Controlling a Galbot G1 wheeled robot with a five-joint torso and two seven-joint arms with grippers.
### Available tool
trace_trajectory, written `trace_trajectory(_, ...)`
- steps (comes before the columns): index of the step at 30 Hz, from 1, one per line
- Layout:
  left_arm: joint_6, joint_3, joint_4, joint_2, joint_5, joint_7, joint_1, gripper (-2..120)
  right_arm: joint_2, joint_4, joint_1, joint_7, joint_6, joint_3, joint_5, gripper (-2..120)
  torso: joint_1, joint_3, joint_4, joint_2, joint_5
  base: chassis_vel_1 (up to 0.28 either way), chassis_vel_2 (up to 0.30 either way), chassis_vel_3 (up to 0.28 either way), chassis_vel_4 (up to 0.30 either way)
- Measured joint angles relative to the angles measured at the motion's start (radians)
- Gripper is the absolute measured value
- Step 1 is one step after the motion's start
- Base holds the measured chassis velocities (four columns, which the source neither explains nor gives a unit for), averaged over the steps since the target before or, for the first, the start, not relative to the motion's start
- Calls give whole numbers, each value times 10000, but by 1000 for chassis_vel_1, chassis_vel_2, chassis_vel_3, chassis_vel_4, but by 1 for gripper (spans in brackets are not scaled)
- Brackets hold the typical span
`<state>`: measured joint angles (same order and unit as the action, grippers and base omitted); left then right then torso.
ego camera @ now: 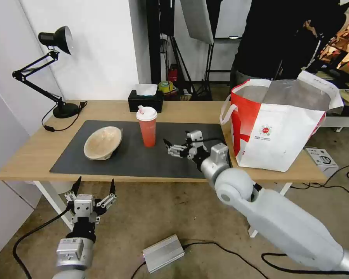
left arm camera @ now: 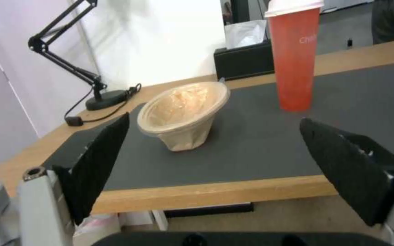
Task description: Pick up the trash from the table and place it into the takeout bag.
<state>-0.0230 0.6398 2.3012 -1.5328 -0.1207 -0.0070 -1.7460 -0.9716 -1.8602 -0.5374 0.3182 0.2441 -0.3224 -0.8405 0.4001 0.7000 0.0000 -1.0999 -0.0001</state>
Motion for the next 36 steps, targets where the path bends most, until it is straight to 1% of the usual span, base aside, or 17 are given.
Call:
trace_trajectory(6,1,9,-13,4,9,-3,1,100,-243,344,144,-33,3,-28,-53,100,-1,0,-1,0,0,0,0,0,0)
trace_trajectory(12,0,17,-21,21,16,-8,9,100,-510,947,370,-74,4,44,-116,100,-1,0,0,0,1,0,0,0,0)
trace_trajectory(14,1,18,-48,25,20,-13,27,100,-680,1327,485,-111,3,43,-199,100,-1,1,-1,0,0,0,0,0,0)
trace_trajectory(17,0,17,-57,25,21,-15,35,100,-780,1498,531,-115,4,38,-260,100,-1,0,0,-1,0,0,0,0,0)
trace_trajectory(19,0,13,-75,31,30,-18,62,100,-1050,1881,649,-130,-1,17,-361,100,-1,1,0,0,0,0,0,0,0)
trace_trajectory(23,0,16,-106,45,57,-20,109,100,-1278,2150,760,-138,-11,-90,-517,100,-1,0,0,0,0,0,0,0,0)
trace_trajectory(31,3,26,-177,38,100,-27,180,100,-1559,2323,926,-129,-18,-275,-593,100,-1,0,0,0,0,0,0,0,0)
trace_trajectory(36,10,26,-192,22,105,-30,194,100,-1601,2315,945,-100,-17,-362,-598,100,-1,0,0,0,1,0,0,0,0)
